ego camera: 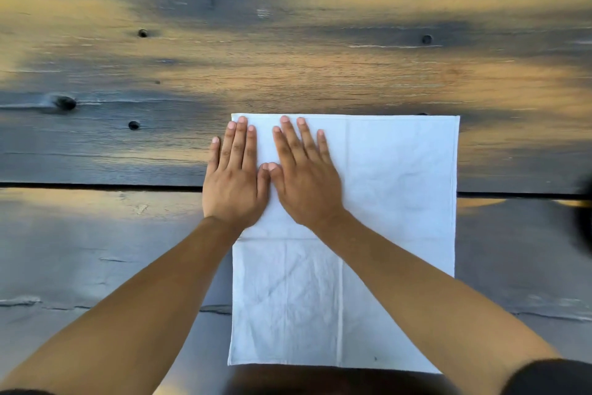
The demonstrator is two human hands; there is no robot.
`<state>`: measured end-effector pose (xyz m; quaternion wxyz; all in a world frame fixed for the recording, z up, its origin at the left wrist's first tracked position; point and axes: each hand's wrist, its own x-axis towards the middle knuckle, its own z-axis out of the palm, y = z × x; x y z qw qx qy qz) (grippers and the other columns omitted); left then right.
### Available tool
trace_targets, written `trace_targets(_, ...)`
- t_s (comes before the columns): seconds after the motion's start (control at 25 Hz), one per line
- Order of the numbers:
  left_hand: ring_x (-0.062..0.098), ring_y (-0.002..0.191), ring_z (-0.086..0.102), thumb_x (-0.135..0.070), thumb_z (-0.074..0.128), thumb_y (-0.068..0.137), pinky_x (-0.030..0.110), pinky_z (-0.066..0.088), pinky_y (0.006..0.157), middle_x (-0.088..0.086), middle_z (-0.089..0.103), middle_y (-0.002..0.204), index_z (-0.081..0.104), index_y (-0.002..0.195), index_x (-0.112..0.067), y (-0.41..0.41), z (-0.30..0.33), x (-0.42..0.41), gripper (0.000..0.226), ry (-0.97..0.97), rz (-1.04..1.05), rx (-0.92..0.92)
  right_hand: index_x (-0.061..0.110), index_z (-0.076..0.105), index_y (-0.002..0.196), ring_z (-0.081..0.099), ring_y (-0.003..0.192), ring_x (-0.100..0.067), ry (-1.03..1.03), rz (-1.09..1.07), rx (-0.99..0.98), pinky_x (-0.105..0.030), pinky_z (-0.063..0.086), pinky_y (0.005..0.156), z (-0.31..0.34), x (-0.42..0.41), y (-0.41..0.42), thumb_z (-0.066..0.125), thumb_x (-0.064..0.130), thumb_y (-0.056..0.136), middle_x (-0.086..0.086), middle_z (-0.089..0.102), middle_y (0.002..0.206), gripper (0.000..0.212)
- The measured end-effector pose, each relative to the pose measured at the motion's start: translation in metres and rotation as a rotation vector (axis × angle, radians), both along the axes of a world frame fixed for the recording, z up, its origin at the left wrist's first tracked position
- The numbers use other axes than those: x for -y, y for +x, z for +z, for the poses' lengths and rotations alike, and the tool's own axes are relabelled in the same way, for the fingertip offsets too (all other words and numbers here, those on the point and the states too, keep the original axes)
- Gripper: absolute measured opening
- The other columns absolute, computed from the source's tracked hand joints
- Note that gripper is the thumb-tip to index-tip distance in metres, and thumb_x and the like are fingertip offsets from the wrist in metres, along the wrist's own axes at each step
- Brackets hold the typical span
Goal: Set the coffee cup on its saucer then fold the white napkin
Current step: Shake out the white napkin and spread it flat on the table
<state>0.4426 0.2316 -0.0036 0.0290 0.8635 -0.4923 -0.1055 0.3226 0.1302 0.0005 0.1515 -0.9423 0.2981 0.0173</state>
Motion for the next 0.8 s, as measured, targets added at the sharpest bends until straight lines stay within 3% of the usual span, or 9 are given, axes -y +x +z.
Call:
trace_targets(0.12, 0.023, 0.157, 0.004, -0.039, 0.024, 0.102, 0.049, 0.007, 0.127, 0.012, 0.009, 0.170, 0.012, 0.160, -0.004, -0.001, 0.002, 0.001, 0.068, 0.004, 0.005, -0.016, 0.010, 0.021, 0.159, 0.013, 0.156, -0.029, -0.074, -0.044, -0.062, -0.054, 0.012, 0.124, -0.004, 0.039, -0.057, 0.028, 0.048, 0.104, -0.007, 0.017, 0.168, 0.067)
trace_targets(0.28, 0.022, 0.158, 0.000, -0.040, 0.022, 0.103, 0.049, 0.006, 0.127, 0.011, 0.004, 0.170, 0.008, 0.160, -0.005, -0.001, 0.003, 0.001, 0.069, 0.020, 0.004, -0.019, 0.005, 0.009, 0.159, 0.006, 0.156, -0.030, -0.051, -0.305, -0.152, -0.054, 0.010, 0.125, -0.003, 0.104, -0.147, 0.024, 0.052, 0.104, -0.013, 0.008, 0.169, 0.074)
trace_targets(0.44, 0.021, 0.157, -0.005, -0.042, 0.019, 0.104, 0.049, 0.004, 0.127, 0.010, 0.000, 0.170, 0.004, 0.161, -0.006, -0.002, 0.002, 0.000, 0.069, 0.028, -0.005, -0.021, 0.003, 0.009, 0.159, 0.002, 0.156, -0.030, -0.039, -0.392, -0.147, -0.054, 0.007, 0.125, -0.001, 0.116, -0.160, 0.017, 0.051, 0.105, -0.015, 0.006, 0.169, 0.073)
trace_targets(0.6, 0.025, 0.157, -0.003, -0.043, 0.018, 0.105, 0.048, 0.000, 0.127, 0.013, 0.002, 0.170, 0.012, 0.160, -0.004, 0.001, 0.009, -0.002, 0.068, -0.050, -0.007, -0.127, -0.001, 0.016, 0.157, 0.008, 0.155, -0.036, -0.045, -0.418, -0.089, -0.057, 0.006, 0.124, 0.009, 0.080, -0.127, 0.020, 0.043, 0.105, -0.019, 0.013, 0.167, 0.068)
trace_targets(0.72, 0.032, 0.157, 0.008, -0.031, 0.028, 0.106, 0.052, 0.008, 0.127, 0.019, 0.014, 0.167, 0.025, 0.155, 0.002, -0.015, 0.018, -0.029, 0.059, -0.184, -0.065, -0.096, 0.000, 0.026, 0.155, 0.013, 0.154, -0.037, 0.015, -0.252, 0.054, -0.055, 0.007, 0.125, 0.022, 0.007, -0.081, 0.030, 0.036, 0.103, -0.019, 0.020, 0.166, 0.063)
trace_targets(0.8, 0.031, 0.157, 0.009, -0.031, 0.025, 0.107, 0.052, 0.012, 0.126, 0.019, 0.016, 0.167, 0.023, 0.156, 0.002, -0.034, 0.016, -0.057, 0.060, -0.148, -0.143, -0.081, 0.003, 0.030, 0.155, 0.013, 0.155, -0.034, 0.058, -0.111, 0.104, -0.054, 0.009, 0.125, 0.021, -0.043, -0.056, 0.034, 0.033, 0.102, -0.015, 0.021, 0.166, 0.061)
